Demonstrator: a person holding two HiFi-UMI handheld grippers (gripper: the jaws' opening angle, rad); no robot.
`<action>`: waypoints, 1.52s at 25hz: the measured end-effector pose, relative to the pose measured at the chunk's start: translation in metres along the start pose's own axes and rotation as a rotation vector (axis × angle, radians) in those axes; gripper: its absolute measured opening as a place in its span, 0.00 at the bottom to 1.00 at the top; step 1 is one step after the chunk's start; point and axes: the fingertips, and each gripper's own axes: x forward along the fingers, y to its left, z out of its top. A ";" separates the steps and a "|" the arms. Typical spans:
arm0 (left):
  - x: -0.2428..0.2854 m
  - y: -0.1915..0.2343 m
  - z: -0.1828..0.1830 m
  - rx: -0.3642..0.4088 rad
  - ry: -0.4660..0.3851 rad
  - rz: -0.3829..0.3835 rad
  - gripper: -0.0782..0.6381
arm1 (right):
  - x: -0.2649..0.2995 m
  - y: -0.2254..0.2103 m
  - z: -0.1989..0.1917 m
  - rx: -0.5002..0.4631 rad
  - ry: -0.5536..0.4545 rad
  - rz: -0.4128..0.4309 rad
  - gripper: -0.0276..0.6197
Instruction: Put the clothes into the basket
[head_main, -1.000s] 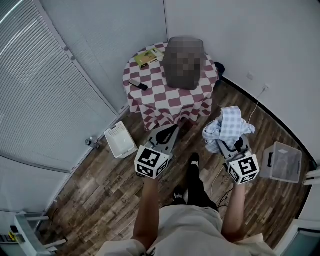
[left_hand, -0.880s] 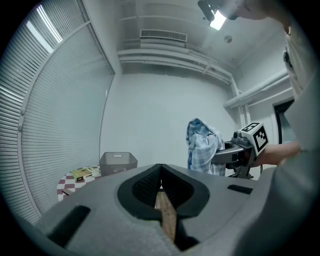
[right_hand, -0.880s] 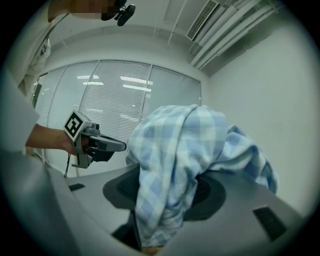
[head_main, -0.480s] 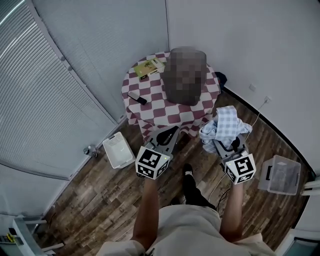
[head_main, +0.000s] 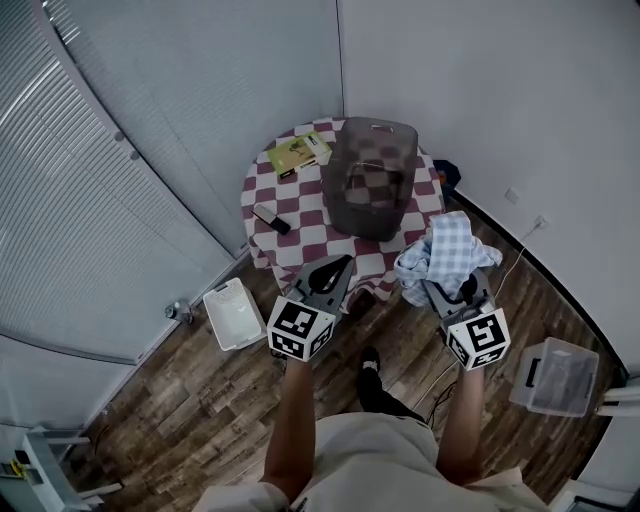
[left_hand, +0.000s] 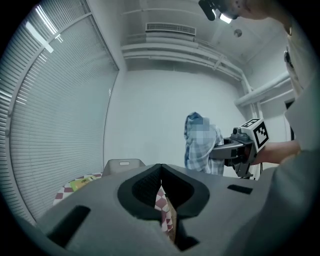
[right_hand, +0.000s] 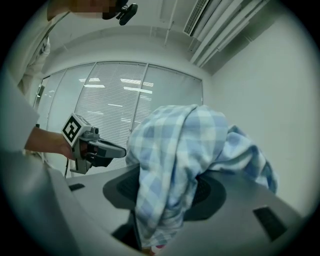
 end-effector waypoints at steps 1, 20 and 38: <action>0.007 0.004 0.001 0.003 0.003 0.005 0.13 | 0.007 -0.006 0.002 -0.006 -0.003 0.009 0.36; 0.100 0.084 0.019 0.025 0.012 0.130 0.13 | 0.128 -0.081 0.024 -0.031 -0.051 0.168 0.36; 0.183 0.231 0.040 0.012 -0.061 -0.021 0.13 | 0.275 -0.099 0.063 0.029 -0.133 0.105 0.36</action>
